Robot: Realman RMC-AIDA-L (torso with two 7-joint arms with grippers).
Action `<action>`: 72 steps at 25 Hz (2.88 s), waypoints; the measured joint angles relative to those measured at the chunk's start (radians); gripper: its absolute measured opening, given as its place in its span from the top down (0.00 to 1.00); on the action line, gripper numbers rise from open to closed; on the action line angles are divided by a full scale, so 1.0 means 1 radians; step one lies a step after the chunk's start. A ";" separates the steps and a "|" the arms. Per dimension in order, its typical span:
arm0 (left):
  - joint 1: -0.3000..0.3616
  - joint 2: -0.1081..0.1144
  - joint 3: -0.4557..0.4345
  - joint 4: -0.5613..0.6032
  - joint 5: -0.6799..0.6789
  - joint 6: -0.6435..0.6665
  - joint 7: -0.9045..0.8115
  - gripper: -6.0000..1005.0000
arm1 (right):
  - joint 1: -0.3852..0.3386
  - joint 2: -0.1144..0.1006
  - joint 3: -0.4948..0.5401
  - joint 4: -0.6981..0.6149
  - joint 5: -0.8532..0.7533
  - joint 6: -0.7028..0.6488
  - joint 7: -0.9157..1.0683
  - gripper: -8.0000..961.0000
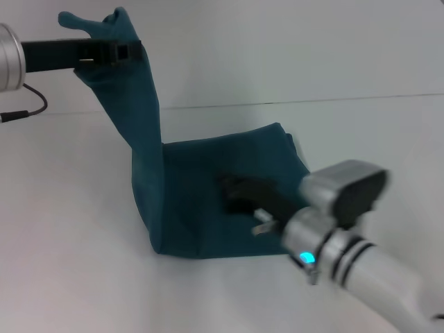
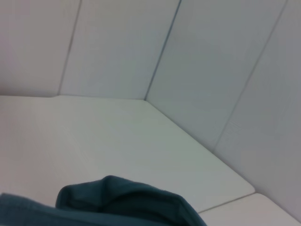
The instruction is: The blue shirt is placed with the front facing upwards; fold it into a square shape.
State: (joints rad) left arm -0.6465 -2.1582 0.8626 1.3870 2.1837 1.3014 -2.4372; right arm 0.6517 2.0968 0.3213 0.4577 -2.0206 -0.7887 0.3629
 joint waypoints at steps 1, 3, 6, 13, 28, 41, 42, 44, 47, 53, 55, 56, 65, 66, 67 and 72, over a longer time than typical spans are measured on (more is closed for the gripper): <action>0.000 -0.002 0.001 -0.003 -0.007 0.004 0.007 0.94 | -0.024 0.000 0.014 -0.024 0.001 -0.034 0.013 0.99; 0.001 -0.003 0.006 -0.010 -0.022 0.007 0.015 0.94 | -0.048 -0.001 0.044 -0.071 0.003 -0.072 0.056 0.99; 0.002 -0.004 0.027 -0.024 -0.052 0.008 0.027 0.94 | -0.065 -0.001 0.101 -0.149 0.005 -0.095 0.117 0.99; -0.004 -0.006 0.088 -0.097 -0.089 -0.013 0.034 0.94 | -0.071 -0.002 0.211 -0.294 0.005 -0.143 0.171 0.99; -0.029 -0.013 0.325 -0.426 -0.339 -0.258 0.211 0.94 | -0.067 -0.008 0.269 -0.373 0.005 -0.175 0.182 0.99; -0.174 -0.017 0.627 -0.836 -0.823 -0.566 0.580 0.90 | -0.070 -0.008 0.269 -0.376 0.005 -0.166 0.182 0.99; -0.177 -0.017 0.647 -0.848 -0.857 -0.573 0.601 0.89 | -0.070 -0.008 0.269 -0.376 0.005 -0.165 0.182 0.99; -0.178 -0.017 0.678 -0.856 -0.901 -0.588 0.628 0.88 | -0.071 -0.008 0.270 -0.376 0.005 -0.165 0.182 0.99; -0.180 -0.017 0.726 -0.866 -0.958 -0.608 0.686 0.87 | -0.072 -0.008 0.278 -0.377 0.005 -0.165 0.182 0.99; -0.198 -0.017 0.828 -0.873 -1.023 -0.624 0.725 0.84 | -0.074 -0.008 0.283 -0.390 0.008 -0.165 0.203 0.99; -0.203 -0.017 0.840 -0.868 -1.036 -0.625 0.734 0.83 | -0.074 -0.008 0.283 -0.396 0.014 -0.164 0.205 0.99; -0.203 -0.017 0.844 -0.861 -1.039 -0.625 0.744 0.83 | -0.075 -0.008 0.283 -0.398 0.018 -0.164 0.205 0.99; -0.045 -0.017 0.845 -0.659 -1.080 -0.623 0.988 0.56 | -0.115 -0.009 0.278 -0.422 0.045 -0.259 0.251 0.99; -0.005 -0.017 0.843 -0.630 -1.111 -0.622 1.057 0.53 | -0.119 -0.009 0.274 -0.429 0.039 -0.280 0.262 0.99; 0.066 -0.017 0.834 -0.594 -1.182 -0.612 1.187 0.50 | -0.121 -0.009 0.269 -0.437 0.032 -0.299 0.268 0.99; 0.182 -0.017 0.713 -0.614 -1.306 -0.423 1.382 0.33 | -0.131 -0.011 0.189 -0.485 -0.013 -0.430 0.275 0.99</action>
State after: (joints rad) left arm -0.4650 -2.1747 1.5756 0.7729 0.8780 0.8784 -1.0553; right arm 0.5209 2.0862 0.5102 -0.0276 -2.0333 -1.2189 0.6382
